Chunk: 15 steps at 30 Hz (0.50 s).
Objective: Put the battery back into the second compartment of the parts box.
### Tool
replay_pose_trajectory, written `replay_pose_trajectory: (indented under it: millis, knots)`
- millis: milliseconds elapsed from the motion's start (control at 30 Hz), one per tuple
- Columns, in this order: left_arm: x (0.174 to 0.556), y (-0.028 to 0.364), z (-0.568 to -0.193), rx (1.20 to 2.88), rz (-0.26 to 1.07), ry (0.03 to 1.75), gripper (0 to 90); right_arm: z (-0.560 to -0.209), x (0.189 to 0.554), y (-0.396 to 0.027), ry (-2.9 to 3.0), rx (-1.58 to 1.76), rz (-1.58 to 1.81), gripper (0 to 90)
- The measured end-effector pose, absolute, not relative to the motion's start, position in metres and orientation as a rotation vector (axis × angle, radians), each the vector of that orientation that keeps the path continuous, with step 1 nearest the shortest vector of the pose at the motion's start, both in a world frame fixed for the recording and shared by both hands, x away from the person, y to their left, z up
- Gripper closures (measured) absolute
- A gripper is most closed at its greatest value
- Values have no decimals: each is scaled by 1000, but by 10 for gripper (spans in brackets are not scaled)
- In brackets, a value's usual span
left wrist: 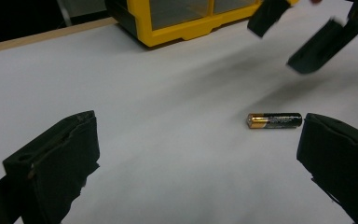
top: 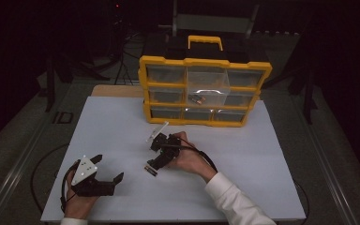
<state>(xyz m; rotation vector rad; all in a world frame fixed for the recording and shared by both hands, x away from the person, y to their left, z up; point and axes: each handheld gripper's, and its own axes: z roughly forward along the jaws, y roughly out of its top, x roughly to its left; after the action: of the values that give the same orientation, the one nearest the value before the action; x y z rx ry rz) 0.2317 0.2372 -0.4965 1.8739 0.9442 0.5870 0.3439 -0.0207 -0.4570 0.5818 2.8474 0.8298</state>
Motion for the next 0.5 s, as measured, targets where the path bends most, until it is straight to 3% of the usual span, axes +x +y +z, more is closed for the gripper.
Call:
replay_pose_trajectory:
  millis: [233,267,467,500]
  knots:
    - [232,237,-497,1873,585,944,0,-473,340,-16,2886,595,824,337]
    - [232,237,-497,1873,586,944,0,-477,337,-12,2904,566,817,391]
    - [232,237,-497,1874,586,944,0,-490,332,-8,2947,521,759,510]
    - [232,237,-497,1875,585,943,0,-493,331,-7,2957,514,755,566]
